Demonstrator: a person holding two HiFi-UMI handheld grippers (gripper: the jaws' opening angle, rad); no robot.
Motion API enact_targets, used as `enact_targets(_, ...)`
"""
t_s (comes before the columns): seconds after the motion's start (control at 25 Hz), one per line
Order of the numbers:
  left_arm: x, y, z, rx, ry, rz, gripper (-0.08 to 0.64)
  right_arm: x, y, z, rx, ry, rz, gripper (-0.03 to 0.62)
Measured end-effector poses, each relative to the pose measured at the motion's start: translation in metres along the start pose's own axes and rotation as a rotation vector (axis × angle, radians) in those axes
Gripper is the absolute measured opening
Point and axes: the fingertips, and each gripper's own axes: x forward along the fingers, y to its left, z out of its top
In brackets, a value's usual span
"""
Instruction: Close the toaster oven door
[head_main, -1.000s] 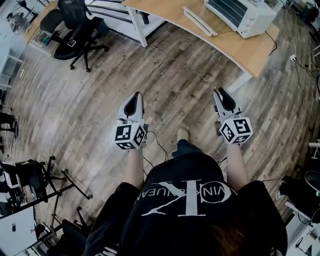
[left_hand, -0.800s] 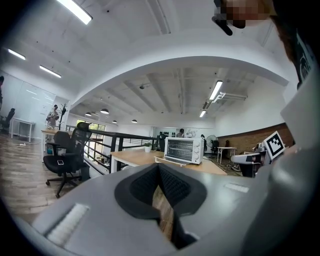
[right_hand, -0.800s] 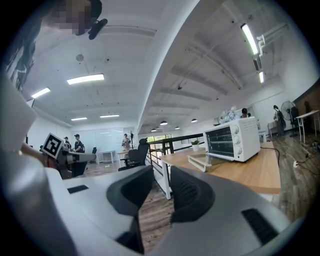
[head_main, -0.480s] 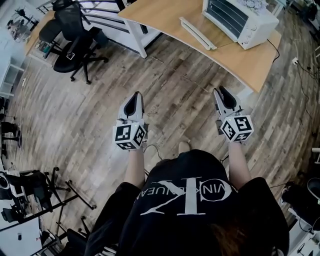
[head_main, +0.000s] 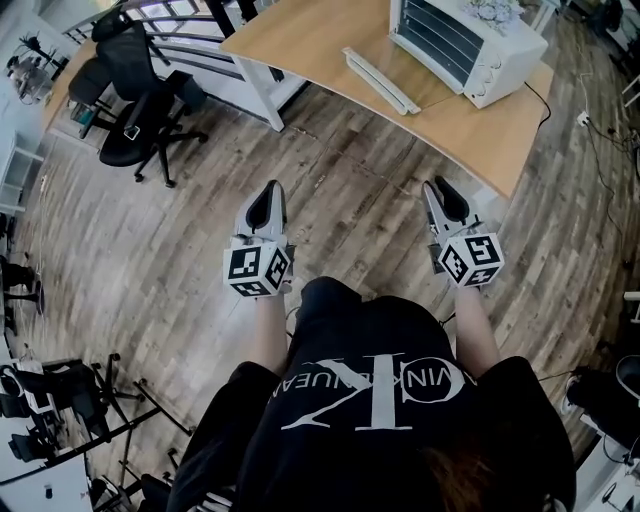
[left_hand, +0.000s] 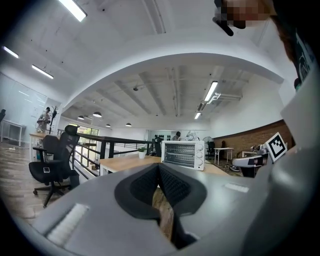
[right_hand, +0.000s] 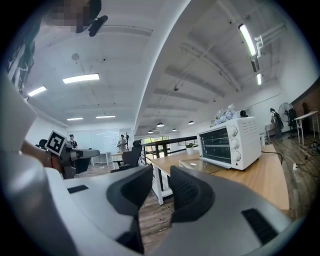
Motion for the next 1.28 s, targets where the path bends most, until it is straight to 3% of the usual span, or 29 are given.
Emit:
enact_targets(0.28, 0.048, 0.002, 0.004, -0.005, -0.017, -0.057, 0.011, 0.005, -0.025, 0.000, -0.009, 0.007, -0.070, 0.072)
enact_targets(0.72, 0.167, 0.026, 0.001, 0.001, 0.031, -0.263, 0.011, 0.068, -0.059, -0.001, 0.059, 0.029, -0.242, 0.072)
enact_targets(1.28, 0.261, 0.073, -0.020, -0.024, 0.128, -0.398, 0.011, 0.158, -0.062, -0.021, 0.102, 0.119, -0.314, 0.072)
